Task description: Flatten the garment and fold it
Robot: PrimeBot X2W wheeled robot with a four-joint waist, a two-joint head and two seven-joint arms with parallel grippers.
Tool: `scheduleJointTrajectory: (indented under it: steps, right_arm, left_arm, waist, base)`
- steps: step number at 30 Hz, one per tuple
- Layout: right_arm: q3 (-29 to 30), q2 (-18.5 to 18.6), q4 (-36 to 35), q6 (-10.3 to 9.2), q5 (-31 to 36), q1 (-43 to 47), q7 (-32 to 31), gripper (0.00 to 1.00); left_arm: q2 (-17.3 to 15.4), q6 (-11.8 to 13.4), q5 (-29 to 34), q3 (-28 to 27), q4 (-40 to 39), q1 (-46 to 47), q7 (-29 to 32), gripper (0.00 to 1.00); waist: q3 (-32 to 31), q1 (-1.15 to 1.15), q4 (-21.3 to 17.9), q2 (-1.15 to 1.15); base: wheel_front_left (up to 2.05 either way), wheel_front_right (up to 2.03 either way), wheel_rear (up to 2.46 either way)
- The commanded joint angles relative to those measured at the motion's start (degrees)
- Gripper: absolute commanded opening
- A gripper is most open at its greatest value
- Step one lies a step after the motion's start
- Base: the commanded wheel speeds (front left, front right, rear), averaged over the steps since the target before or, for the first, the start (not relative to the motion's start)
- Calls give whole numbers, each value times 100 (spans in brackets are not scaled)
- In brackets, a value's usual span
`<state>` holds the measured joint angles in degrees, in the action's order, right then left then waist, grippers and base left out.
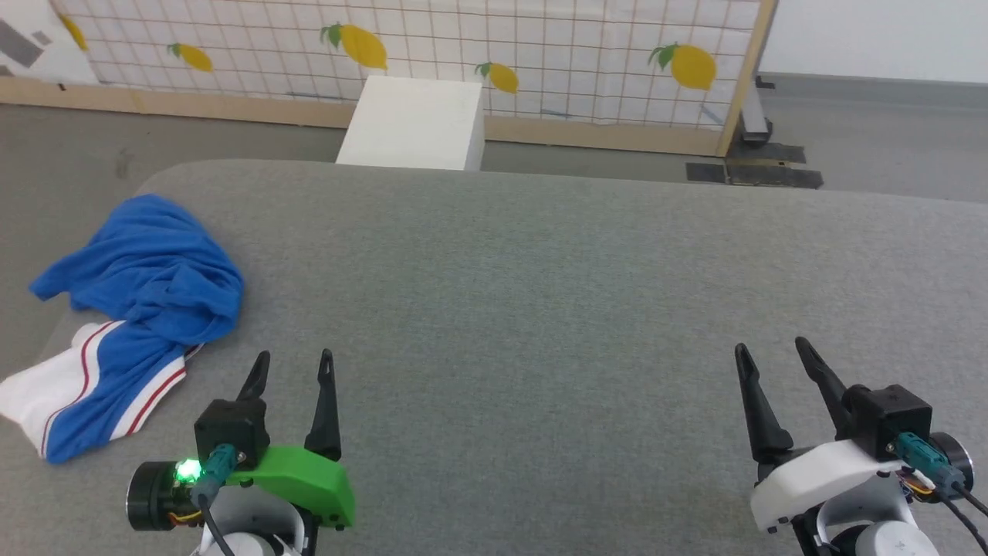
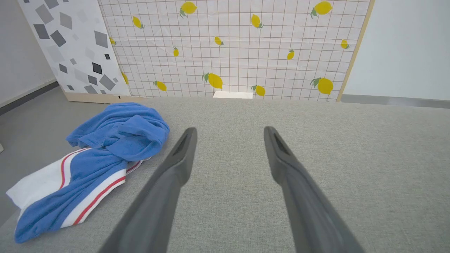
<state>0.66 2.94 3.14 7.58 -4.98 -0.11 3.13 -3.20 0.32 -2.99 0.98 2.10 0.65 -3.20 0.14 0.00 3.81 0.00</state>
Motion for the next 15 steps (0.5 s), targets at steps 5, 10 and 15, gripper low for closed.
scheduleJointTrajectory:
  steps: [5, 10, 15]
  right_arm:
    - [-19, -2, 89, -2, -133, 70, 119, 100]
    - [-28, -2, 140, -3, -194, 81, 177, 100]
    - [-45, -2, 187, -3, -248, 90, 237, 100]
  left_arm:
    - [9, 63, -112, -7, 49, -33, -117, 100]
    - [11, 88, -150, -12, 68, -54, -175, 100]
    - [12, 110, -185, -15, 86, -64, -235, 100]
  waist:
    - [2, 0, 231, 0]
    - [3, 0, 426, 0]
    - [9, 0, 638, 0]
  base:
    - [0, 0, 0]
    - [0, 0, 0]
    - [0, 0, 0]
